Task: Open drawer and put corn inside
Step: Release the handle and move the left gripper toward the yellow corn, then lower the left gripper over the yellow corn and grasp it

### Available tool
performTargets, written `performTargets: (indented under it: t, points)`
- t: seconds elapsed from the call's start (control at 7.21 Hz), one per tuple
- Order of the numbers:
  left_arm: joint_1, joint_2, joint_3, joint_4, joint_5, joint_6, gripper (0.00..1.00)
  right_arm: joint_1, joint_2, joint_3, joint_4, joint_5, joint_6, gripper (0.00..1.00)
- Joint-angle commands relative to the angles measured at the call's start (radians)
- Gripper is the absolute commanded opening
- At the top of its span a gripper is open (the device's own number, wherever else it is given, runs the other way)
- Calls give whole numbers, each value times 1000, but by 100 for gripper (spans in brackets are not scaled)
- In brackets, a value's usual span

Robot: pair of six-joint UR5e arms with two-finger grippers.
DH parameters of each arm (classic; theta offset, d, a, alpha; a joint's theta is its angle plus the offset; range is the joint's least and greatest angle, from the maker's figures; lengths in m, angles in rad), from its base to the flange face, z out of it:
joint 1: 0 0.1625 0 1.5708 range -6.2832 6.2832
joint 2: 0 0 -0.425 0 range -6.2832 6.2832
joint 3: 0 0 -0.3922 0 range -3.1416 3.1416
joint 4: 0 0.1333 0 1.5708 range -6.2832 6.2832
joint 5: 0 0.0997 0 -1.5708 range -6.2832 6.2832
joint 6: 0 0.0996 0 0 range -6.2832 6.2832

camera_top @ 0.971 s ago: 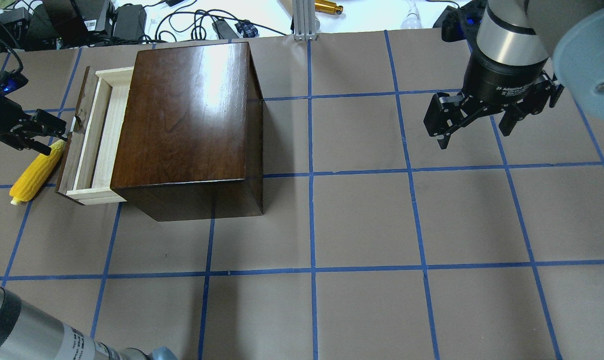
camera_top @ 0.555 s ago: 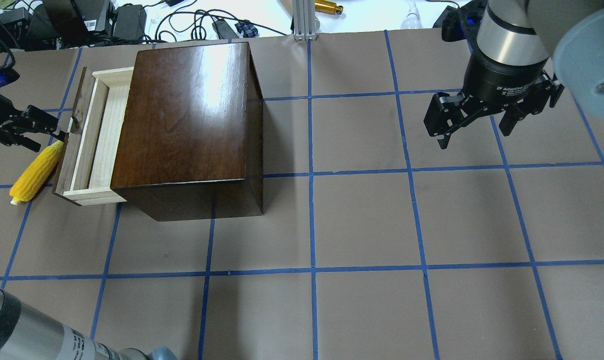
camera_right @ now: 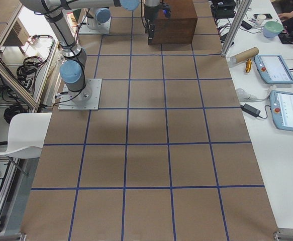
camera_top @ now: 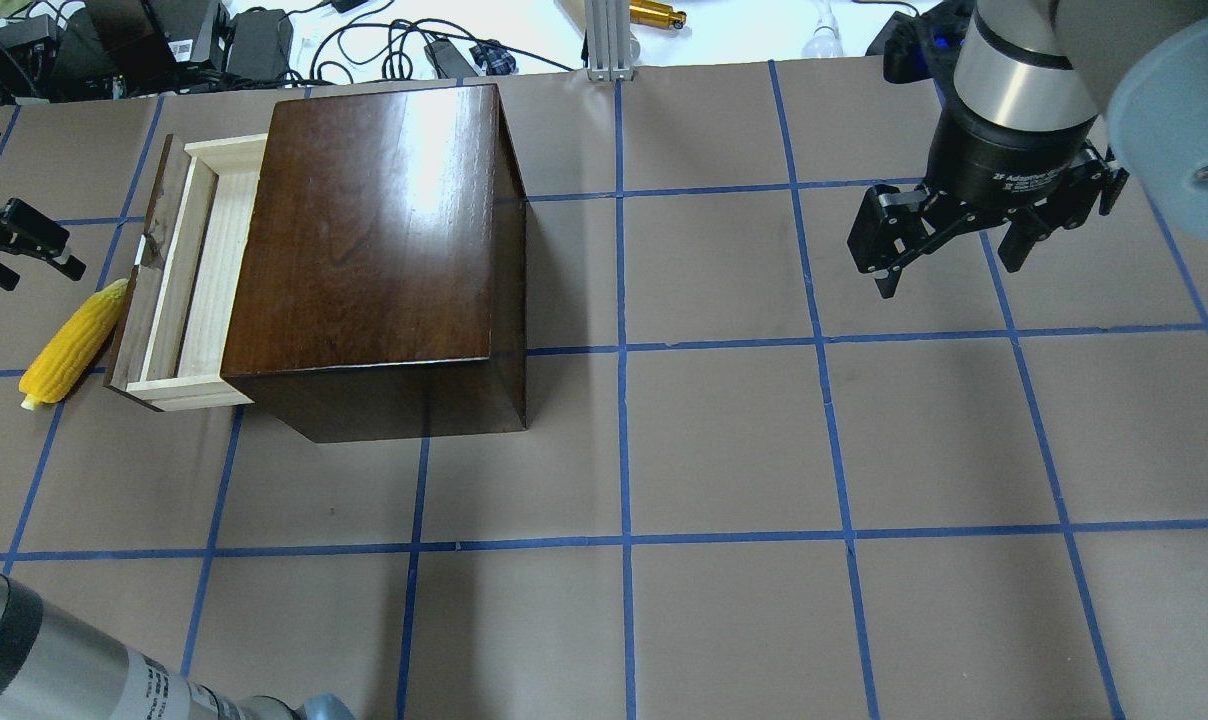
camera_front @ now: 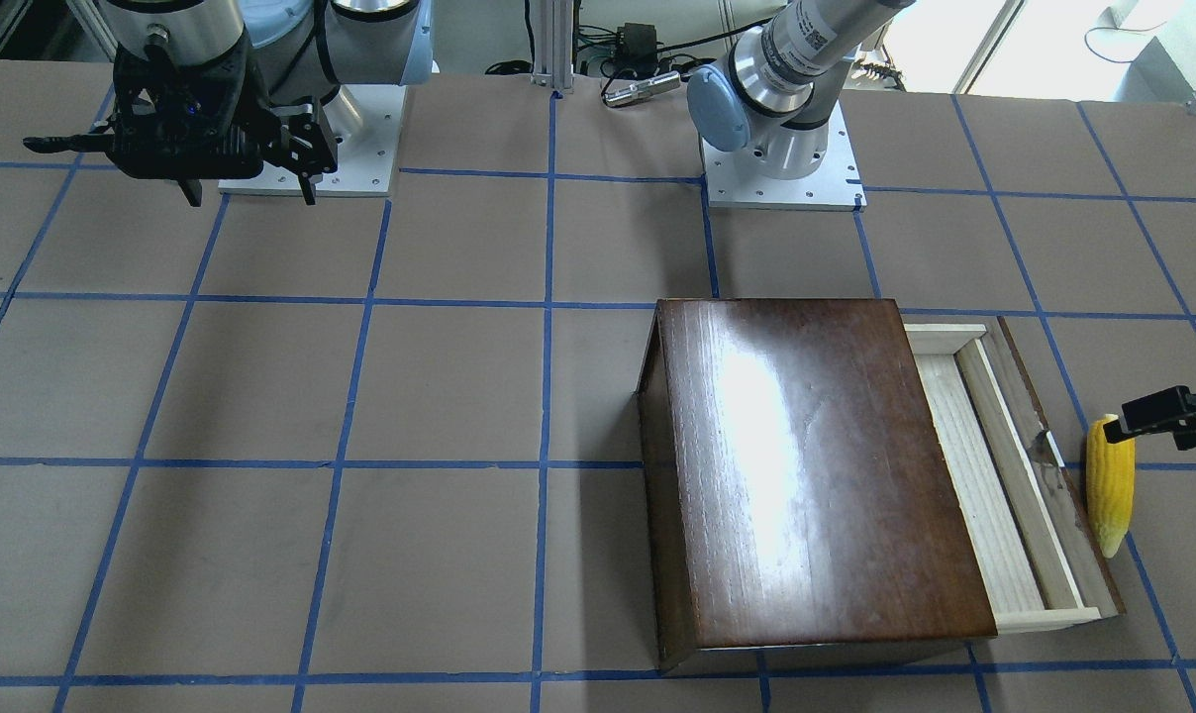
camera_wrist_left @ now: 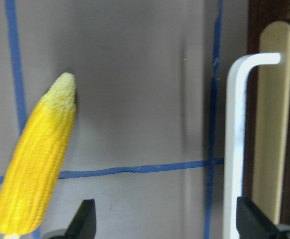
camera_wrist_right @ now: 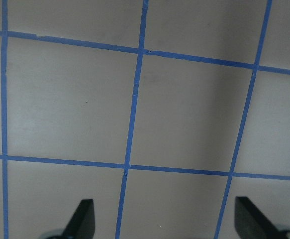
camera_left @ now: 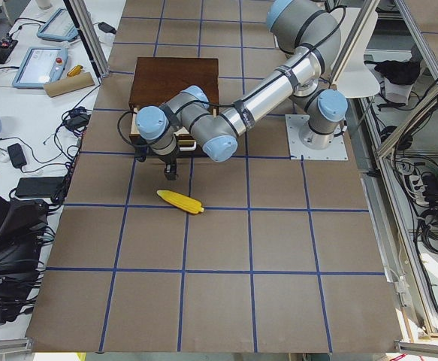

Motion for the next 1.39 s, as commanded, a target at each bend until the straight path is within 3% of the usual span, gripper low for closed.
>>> performTargets:
  t: [0.0, 0.83, 1.25]
  points:
    - [0, -24, -13, 129, 87, 65, 100, 0, 0, 0, 0, 0, 0, 100]
    - [51, -87, -163, 341, 100, 84, 100, 0, 1, 0, 0, 0, 0, 100]
    - [51, -133, -170, 405, 92, 93, 100, 0, 1, 0, 0, 0, 0, 100]
